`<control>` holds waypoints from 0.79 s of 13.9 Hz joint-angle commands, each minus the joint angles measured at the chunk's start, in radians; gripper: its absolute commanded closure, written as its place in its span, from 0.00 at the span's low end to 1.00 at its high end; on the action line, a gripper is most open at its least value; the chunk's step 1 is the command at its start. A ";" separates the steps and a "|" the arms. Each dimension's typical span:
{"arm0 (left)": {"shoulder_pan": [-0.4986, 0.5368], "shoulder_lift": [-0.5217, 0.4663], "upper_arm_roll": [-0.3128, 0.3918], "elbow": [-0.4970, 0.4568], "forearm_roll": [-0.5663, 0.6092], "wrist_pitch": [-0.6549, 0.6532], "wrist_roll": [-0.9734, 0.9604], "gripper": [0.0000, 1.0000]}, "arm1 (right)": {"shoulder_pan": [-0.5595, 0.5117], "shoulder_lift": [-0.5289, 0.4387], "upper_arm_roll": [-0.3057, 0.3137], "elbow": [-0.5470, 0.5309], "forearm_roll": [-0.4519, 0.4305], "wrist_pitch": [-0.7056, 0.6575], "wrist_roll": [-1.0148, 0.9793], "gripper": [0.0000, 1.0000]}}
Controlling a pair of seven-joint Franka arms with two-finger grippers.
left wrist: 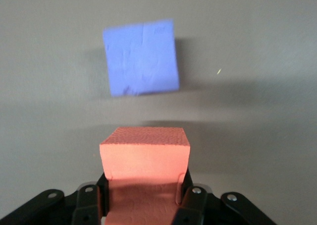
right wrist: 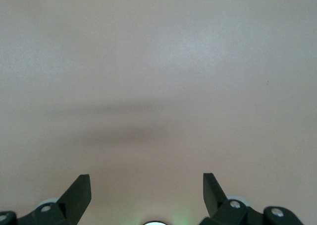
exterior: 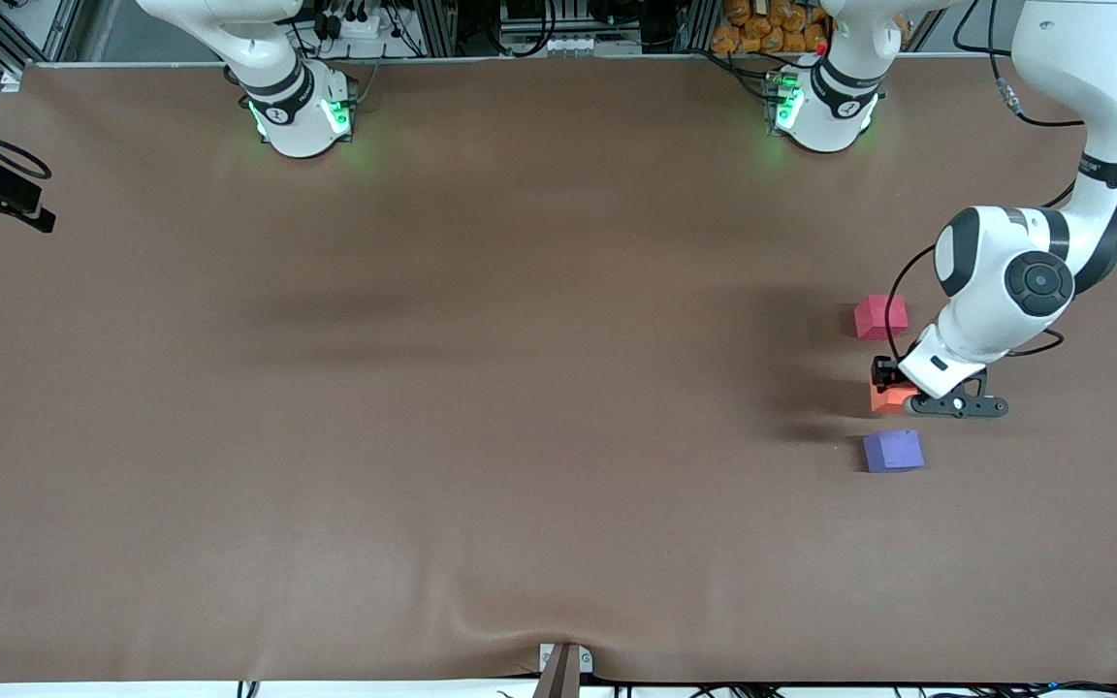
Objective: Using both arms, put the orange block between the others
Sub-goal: 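Lower the orange cube between the pink and purple cubes, open left gripper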
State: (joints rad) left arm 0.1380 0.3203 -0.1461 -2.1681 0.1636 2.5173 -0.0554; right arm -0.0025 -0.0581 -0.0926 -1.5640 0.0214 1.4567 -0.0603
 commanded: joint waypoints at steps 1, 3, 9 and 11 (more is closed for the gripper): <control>0.041 -0.027 -0.020 -0.050 -0.007 0.029 0.011 1.00 | 0.004 0.006 0.007 0.002 -0.014 0.008 -0.012 0.00; 0.044 -0.020 -0.018 -0.065 -0.007 0.060 0.015 1.00 | 0.013 0.009 0.007 0.002 -0.014 0.005 -0.013 0.00; 0.057 0.052 -0.018 -0.068 -0.007 0.156 0.020 1.00 | 0.021 0.011 0.007 0.004 -0.015 0.005 -0.013 0.00; 0.057 0.075 -0.018 -0.065 -0.007 0.179 0.019 1.00 | 0.022 0.011 0.007 0.002 -0.015 0.004 -0.013 0.00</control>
State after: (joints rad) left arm 0.1760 0.3767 -0.1491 -2.2323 0.1636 2.6628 -0.0553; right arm 0.0116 -0.0474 -0.0843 -1.5641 0.0214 1.4597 -0.0661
